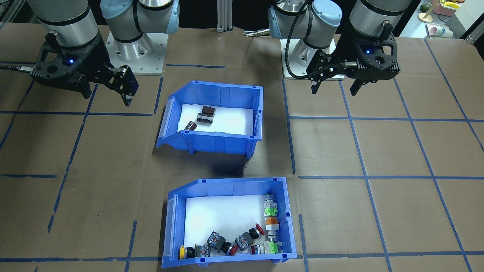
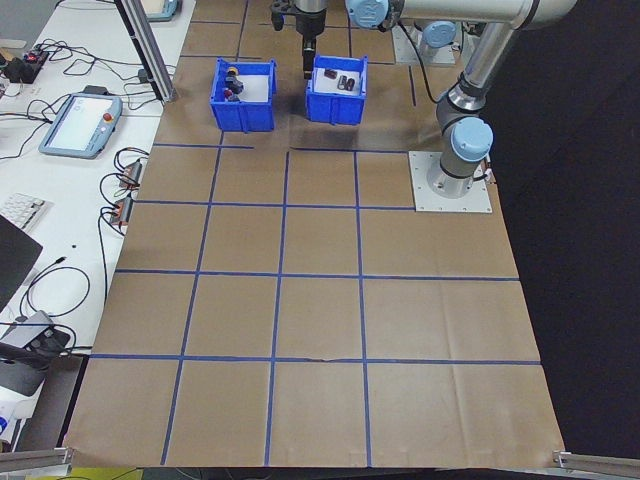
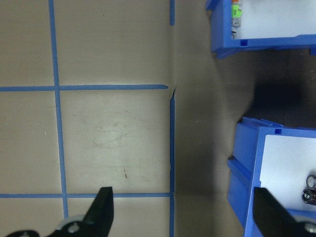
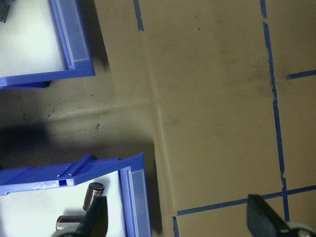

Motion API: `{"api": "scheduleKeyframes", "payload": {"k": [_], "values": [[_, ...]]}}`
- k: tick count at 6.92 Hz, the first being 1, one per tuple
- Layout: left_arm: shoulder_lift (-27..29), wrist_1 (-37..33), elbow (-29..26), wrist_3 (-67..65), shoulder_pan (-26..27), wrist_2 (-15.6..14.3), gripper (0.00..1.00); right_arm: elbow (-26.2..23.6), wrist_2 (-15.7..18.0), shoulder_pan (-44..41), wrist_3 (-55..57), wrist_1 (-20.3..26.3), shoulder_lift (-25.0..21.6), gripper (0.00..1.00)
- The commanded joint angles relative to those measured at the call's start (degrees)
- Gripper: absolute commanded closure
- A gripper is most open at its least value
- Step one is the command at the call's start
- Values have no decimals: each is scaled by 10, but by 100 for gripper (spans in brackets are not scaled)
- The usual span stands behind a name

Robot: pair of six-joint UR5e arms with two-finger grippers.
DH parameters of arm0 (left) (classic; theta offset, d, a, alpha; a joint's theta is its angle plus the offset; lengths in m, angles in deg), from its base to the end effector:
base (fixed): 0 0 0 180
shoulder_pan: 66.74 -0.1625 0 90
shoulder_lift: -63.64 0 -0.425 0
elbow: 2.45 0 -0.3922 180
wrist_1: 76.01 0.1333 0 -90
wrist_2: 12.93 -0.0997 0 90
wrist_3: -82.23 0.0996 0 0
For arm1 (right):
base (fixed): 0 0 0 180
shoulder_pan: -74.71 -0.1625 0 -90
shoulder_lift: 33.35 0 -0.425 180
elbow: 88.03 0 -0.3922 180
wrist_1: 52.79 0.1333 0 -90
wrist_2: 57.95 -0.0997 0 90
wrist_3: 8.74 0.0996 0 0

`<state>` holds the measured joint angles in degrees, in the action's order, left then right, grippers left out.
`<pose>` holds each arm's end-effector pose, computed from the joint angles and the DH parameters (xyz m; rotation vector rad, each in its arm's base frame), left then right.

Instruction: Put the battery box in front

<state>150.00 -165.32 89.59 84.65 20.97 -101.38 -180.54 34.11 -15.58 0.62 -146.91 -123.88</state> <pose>-0.1172 -0.4737 0.5021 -0.0044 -3.1156 0.0639 0.1322 -0.4907 0.4782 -0.2468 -3.0985 0.0625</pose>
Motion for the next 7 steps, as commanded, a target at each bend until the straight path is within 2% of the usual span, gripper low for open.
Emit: {"api": "scheduleKeyframes", "payload": {"k": [1, 4, 6, 7], "values": [[-1, 0, 2, 0, 0, -1, 0, 25, -3, -1, -67, -3, 36, 0], [-15, 0, 30, -50, 1, 1, 0, 108, -5, -19, -200, 0, 109, 0], [-23, 0, 85, -230, 0, 53, 0, 176, -13, -71, -331, -10, 195, 0], [-36, 4, 130, -349, 1, 61, 0, 244, -16, -101, -405, -5, 249, 0]]}}
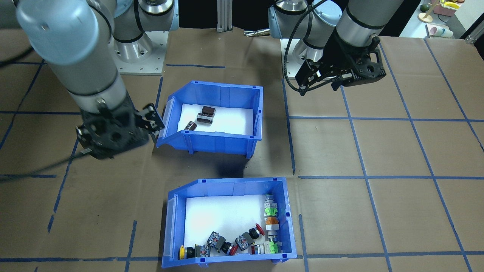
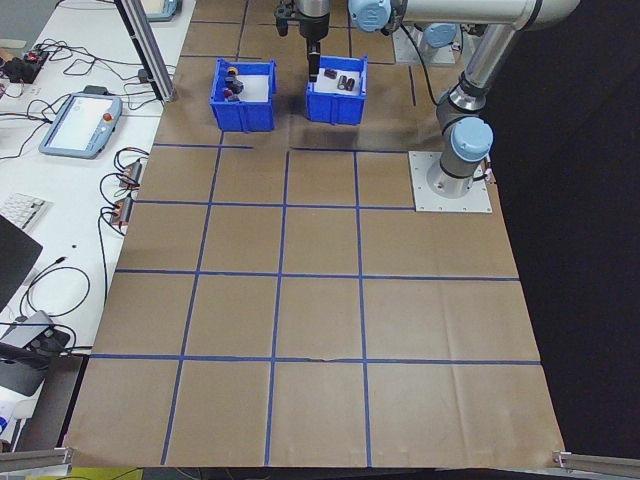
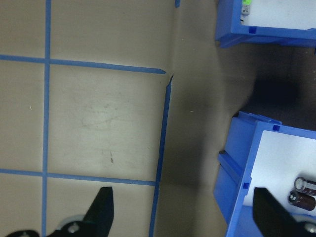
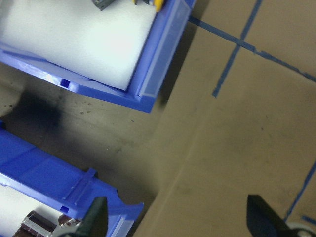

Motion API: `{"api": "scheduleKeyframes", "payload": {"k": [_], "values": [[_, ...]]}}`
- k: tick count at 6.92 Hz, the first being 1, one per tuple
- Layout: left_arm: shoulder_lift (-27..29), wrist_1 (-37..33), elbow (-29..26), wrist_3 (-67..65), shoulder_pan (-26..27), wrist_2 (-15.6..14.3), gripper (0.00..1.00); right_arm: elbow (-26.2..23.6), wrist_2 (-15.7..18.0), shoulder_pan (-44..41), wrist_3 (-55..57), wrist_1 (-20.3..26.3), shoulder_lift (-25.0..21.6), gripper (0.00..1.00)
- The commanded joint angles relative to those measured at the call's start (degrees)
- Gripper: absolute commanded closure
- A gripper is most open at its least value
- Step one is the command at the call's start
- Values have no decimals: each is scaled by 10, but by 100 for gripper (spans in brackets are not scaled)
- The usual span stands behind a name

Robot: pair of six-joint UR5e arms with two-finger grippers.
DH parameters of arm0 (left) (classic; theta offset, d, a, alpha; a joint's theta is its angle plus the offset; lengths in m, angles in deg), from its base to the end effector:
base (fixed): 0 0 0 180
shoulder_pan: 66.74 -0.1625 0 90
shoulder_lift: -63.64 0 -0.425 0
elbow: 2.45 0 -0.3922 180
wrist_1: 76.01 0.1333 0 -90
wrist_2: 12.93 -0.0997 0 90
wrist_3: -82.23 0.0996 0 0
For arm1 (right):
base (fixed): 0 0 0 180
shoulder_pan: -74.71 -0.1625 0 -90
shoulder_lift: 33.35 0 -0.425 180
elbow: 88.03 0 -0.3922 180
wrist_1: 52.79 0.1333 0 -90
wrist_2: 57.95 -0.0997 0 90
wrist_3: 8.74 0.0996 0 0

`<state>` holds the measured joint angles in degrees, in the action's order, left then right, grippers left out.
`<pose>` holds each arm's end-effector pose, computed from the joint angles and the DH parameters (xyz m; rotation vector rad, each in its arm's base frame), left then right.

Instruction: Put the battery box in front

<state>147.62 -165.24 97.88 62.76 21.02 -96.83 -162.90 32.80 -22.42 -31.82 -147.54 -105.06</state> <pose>-0.1266 -0.4452 0.4507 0.5781 -2.9880 -0.1173 0.2088 -0.6062 0.4476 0.8139 -3.0166 0.0401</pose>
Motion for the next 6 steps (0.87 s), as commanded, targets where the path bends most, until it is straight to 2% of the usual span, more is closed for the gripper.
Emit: {"api": "scheduleKeyframes", "payload": {"k": [1, 2, 3, 4, 5, 6], "values": [[-35, 37, 92, -261, 0, 49, 0, 133, 7, -71, -165, 9, 106, 0], [-50, 69, 126, -345, 11, 70, 0, 172, 8, -98, -207, 10, 132, 0], [-44, 94, 140, -467, 46, 70, 0, 177, 7, -114, -222, 10, 141, 0], [-42, 111, 158, -560, 94, 69, 0, 177, 3, -130, -283, 8, 144, 0], [-42, 159, 203, -655, 141, 68, 0, 177, 0, -141, -343, 8, 149, 0], [-40, 261, 250, -740, 178, 70, 0, 175, 0, -168, -355, 9, 162, 0]]}}
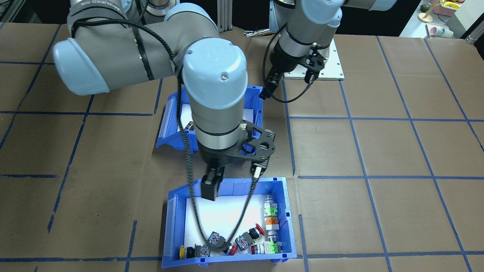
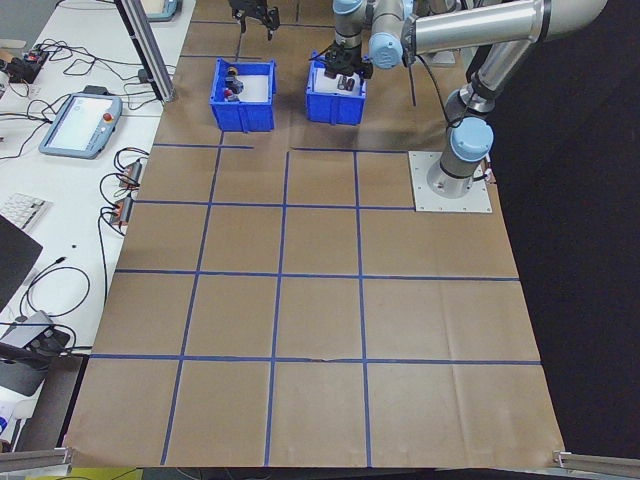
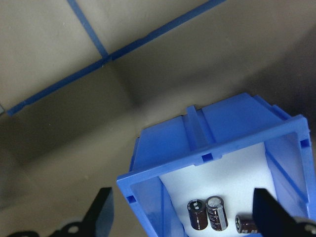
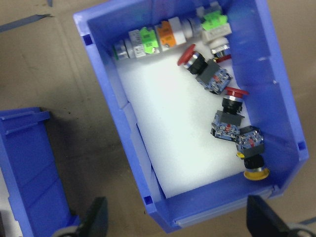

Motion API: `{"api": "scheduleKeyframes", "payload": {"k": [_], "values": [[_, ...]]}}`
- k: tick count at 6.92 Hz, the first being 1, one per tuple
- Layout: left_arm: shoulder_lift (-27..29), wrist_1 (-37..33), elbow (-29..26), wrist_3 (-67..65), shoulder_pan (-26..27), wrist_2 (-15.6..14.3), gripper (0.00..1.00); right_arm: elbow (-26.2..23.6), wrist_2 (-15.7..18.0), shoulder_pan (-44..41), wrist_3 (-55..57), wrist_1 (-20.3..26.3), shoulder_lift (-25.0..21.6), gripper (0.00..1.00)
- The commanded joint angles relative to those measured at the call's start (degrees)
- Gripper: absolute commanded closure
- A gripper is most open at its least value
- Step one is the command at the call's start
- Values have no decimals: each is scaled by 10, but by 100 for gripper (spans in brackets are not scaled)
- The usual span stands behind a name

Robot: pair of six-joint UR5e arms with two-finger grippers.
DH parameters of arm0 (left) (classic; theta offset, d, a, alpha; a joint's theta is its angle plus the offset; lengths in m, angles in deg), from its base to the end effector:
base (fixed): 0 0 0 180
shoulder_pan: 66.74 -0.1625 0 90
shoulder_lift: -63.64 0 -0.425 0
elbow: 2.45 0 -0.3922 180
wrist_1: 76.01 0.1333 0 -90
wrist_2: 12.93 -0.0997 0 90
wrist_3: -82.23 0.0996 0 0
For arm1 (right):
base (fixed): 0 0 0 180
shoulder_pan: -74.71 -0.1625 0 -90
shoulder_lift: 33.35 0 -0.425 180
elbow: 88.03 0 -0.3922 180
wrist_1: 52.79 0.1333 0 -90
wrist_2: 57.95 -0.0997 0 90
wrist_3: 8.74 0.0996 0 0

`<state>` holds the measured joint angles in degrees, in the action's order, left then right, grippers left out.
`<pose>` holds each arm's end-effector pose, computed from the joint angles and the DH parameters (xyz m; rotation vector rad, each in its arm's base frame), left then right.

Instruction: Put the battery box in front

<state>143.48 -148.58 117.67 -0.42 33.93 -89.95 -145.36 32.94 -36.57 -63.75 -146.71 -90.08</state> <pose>-0.2250 -0.3534 0.3456 1.7714 -2.4261 -0.2941 0.3879 -0.6330 0.4201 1.9197 -2.4454 0.0792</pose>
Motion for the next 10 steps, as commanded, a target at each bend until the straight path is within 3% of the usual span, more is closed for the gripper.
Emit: {"api": "scheduleKeyframes", "payload": {"k": [1, 3, 5, 6, 8, 10], "values": [[8, 157, 89, -184, 82, 1, 0, -1, 6, -56, -33, -6, 34, 0], [19, 165, 102, -256, 117, 3, 1, -8, 6, -61, -105, -14, 56, 0], [38, 166, 103, -281, 122, 4, 1, -26, 7, -43, -108, -19, 61, 0], [52, 185, 101, -283, 128, 3, 1, -44, 7, -36, -107, -34, 62, 0], [99, 277, 100, -312, 163, 0, 3, -93, 8, -35, -101, -109, 68, 0], [103, 283, 100, -316, 168, 3, 22, -103, 8, -38, -101, -125, 65, 0]]}}
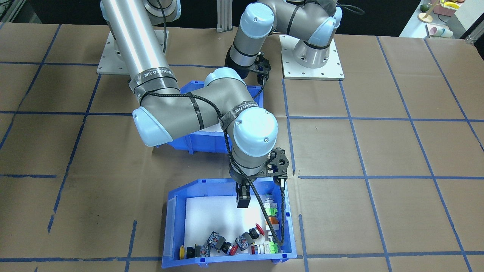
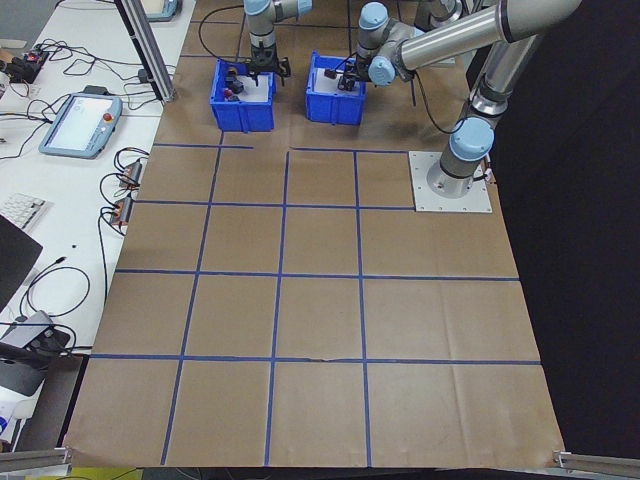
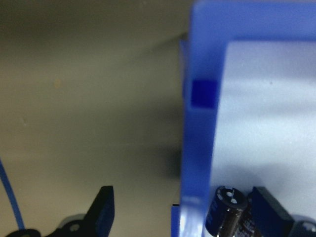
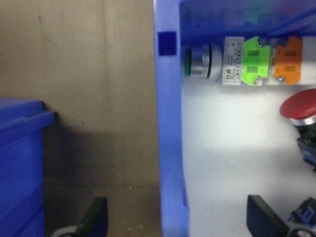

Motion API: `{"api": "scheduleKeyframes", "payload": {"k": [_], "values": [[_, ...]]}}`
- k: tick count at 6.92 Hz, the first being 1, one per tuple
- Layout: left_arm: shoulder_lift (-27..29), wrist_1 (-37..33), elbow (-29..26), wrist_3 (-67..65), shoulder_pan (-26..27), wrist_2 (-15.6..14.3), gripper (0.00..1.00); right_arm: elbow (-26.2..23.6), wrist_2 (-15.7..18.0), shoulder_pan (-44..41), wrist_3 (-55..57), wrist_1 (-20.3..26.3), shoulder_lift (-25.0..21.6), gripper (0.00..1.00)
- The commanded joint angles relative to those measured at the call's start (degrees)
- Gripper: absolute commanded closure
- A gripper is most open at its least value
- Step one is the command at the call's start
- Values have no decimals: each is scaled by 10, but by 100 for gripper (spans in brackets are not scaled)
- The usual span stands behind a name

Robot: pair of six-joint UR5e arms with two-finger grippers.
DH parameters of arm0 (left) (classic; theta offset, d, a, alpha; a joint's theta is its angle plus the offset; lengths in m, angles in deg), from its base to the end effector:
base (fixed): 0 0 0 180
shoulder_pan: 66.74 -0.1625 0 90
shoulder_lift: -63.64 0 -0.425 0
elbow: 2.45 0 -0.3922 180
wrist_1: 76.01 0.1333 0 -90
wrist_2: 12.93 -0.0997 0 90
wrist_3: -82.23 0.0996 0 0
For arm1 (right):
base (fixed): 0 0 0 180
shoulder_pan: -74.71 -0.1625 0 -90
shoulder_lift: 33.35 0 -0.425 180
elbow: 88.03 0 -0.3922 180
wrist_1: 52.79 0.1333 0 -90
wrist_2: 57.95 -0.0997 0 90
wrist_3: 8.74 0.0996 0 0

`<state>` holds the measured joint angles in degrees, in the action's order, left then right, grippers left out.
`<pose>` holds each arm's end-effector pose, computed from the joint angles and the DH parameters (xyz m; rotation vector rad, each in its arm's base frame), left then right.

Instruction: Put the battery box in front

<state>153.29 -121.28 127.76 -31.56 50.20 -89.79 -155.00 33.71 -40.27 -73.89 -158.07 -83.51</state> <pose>-0.3230 -0.2913 0.2479 2.0323 -2.1684 -0.2799 0.4327 -0.6200 0.2732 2.2113 -2.2054 -0.0547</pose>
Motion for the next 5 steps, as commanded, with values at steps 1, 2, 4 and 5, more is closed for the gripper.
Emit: {"api": "scheduleKeyframes", "payload": {"k": [1, 2, 4, 5], "values": [[5, 11, 0, 0, 5, 3, 45, -8, 1, -1, -2, -11, 1, 27], [6, 55, -2, 0, 5, 15, 83, -8, 29, -1, -9, -11, 2, 65], [11, 104, 4, 4, 5, 15, 100, 0, 35, -1, -10, -11, 2, 93], [9, 104, 4, 4, 6, 7, 100, 4, 35, 2, -15, -11, -3, 96]]}}
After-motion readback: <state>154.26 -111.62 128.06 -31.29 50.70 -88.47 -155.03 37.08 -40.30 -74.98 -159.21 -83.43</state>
